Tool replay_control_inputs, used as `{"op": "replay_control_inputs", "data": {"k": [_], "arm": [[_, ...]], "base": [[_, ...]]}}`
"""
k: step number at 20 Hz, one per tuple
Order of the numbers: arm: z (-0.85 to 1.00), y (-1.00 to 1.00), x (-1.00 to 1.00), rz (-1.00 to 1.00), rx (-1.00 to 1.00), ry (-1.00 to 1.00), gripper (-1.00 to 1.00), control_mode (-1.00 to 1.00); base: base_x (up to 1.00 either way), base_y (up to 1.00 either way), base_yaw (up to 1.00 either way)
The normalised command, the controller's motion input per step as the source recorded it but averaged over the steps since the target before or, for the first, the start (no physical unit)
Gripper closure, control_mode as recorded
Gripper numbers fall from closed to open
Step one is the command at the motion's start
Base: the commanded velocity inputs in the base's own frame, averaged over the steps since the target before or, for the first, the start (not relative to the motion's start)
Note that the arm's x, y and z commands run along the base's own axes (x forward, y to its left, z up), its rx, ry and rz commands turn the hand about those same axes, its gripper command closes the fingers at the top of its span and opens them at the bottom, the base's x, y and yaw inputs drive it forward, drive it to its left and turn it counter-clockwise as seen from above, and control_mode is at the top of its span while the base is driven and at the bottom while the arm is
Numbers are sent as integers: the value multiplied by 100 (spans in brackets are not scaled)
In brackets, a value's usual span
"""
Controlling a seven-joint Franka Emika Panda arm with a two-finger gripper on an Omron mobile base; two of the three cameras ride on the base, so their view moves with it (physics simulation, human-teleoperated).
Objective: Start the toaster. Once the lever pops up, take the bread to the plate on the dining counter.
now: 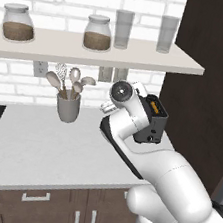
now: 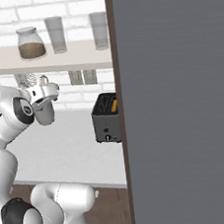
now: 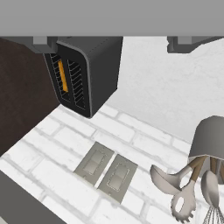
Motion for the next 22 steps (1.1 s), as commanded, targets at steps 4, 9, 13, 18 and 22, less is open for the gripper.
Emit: {"op": "replay_control_inputs", "data": {"k": [4, 9, 13, 18, 22], "arm": [[0, 0, 0, 0, 0, 0, -100, -100], [0, 0, 0, 0, 0, 0, -100, -100], [0, 0, 0, 0, 0, 0, -100, -100], [0, 0, 0, 0, 0, 0, -100, -100], [0, 0, 0, 0, 0, 0, -100, -100]], "base": [[0, 0, 0], [0, 0, 0], [0, 0, 0], [0, 0, 0], [0, 0, 0]]}}
